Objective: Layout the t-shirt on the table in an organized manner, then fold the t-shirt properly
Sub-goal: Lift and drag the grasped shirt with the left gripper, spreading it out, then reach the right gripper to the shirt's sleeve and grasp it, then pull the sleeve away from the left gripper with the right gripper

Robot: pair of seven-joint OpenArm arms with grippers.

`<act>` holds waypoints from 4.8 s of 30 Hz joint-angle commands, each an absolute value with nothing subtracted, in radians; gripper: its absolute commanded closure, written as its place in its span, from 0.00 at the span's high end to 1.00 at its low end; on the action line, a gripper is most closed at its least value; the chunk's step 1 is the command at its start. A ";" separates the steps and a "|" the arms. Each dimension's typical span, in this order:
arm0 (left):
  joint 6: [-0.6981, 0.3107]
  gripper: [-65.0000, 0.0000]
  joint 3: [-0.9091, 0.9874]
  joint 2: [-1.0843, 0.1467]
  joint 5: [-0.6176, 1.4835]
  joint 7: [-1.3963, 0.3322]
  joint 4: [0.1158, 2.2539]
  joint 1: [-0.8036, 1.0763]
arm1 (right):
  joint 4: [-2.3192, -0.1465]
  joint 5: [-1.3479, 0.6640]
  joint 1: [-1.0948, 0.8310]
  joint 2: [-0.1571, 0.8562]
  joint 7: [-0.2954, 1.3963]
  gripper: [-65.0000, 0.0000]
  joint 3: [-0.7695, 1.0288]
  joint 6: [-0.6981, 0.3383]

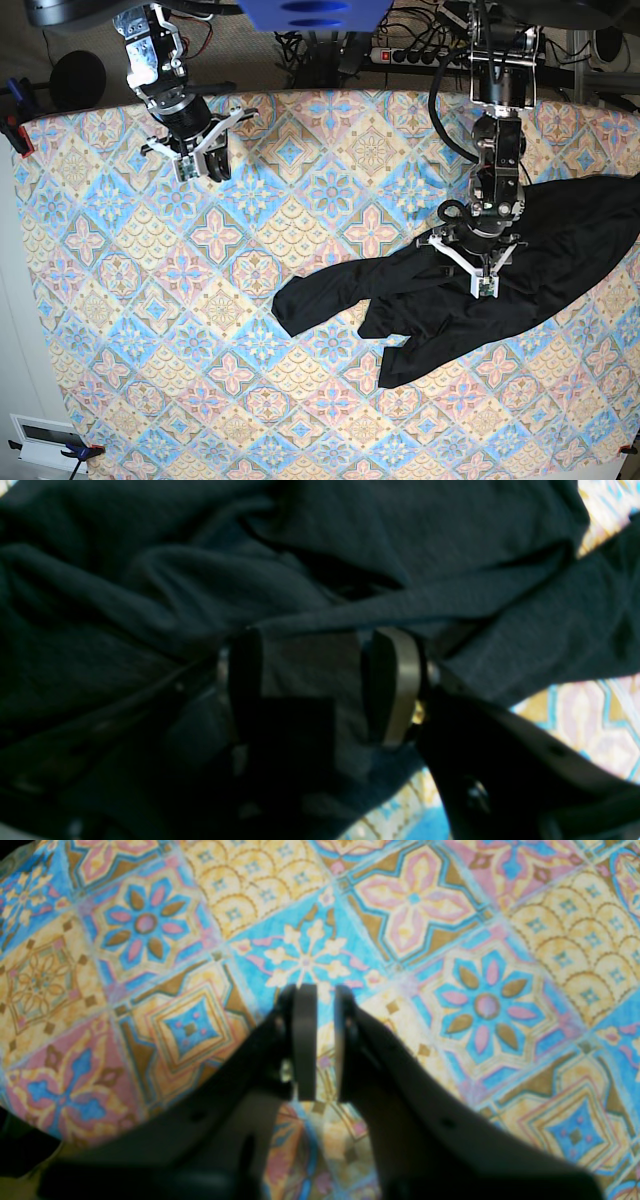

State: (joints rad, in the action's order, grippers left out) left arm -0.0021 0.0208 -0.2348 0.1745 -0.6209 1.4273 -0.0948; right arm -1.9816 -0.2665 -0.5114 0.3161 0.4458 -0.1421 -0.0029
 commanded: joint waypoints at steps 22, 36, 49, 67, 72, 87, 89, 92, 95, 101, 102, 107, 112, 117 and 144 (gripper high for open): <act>-0.071 0.00 -0.119 -0.328 0.180 -0.607 1.712 0.048 | -1.997 -0.269 -0.507 0.323 0.421 0.09 -0.137 -0.005; -0.073 0.00 -0.194 -0.615 0.427 -0.601 2.043 0.441 | -1.995 -0.269 -0.486 0.328 0.421 0.09 -0.137 -0.005; -0.073 0.00 -0.062 -0.800 0.475 -0.605 1.997 0.538 | -1.994 -0.266 -0.352 0.329 0.498 0.15 -0.303 -0.007; -0.071 0.30 0.558 -0.332 0.476 -0.852 1.974 0.430 | -1.721 -0.266 -0.073 0.323 0.496 0.18 -0.437 -0.007; -0.071 0.30 0.638 -0.312 0.475 -0.857 1.920 0.398 | -1.675 -0.266 -0.013 0.323 0.496 0.27 -0.495 -0.007; -0.071 0.30 0.644 -0.315 0.476 -0.857 1.894 0.403 | -1.526 -0.269 0.111 0.203 0.498 0.33 -0.631 -0.007; -0.071 0.30 0.644 -0.315 0.476 -0.857 1.894 0.403 | -1.497 -0.269 0.122 0.185 0.498 0.33 -0.631 -0.007; -0.071 0.30 0.644 -0.315 0.476 -0.857 1.894 0.403 | -1.448 -0.269 0.150 0.165 0.498 0.33 -0.631 -0.007; -0.071 0.30 0.644 -0.314 0.476 -0.857 1.894 0.403 | -1.403 -0.269 0.165 0.147 0.498 0.33 -0.631 -0.007; -0.071 0.30 0.644 -0.314 0.476 -0.854 1.893 0.401 | -1.379 -0.269 0.165 0.147 0.535 0.20 -0.628 -0.077; -0.071 0.30 0.644 -0.314 0.476 -0.854 1.893 0.400 | -1.382 -0.269 0.165 0.147 0.542 0.13 -0.625 -0.087; -0.071 0.30 0.641 -0.314 0.476 -0.852 1.893 0.400 | -1.415 -0.271 0.163 0.157 0.545 0.01 -0.584 -0.087; -0.073 0.30 0.636 -0.315 0.476 -0.852 1.893 0.403 | -1.458 -0.271 0.163 0.200 0.547 0.00 -0.409 -0.087; -0.105 0.30 0.636 -0.318 0.475 -0.857 1.893 0.404 | -1.438 -0.271 0.266 0.257 0.547 0.00 -0.286 -0.088; -0.160 0.30 0.495 -0.381 0.466 -0.852 1.897 0.504 | -0.920 -0.265 0.852 0.381 0.516 0.20 -0.194 -0.088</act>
State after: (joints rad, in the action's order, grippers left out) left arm -0.1535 0.4889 -0.3653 0.4610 -0.8711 1.8801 0.5049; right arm -0.8997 -0.2615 0.8219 0.3771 0.5392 -0.1982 -0.0853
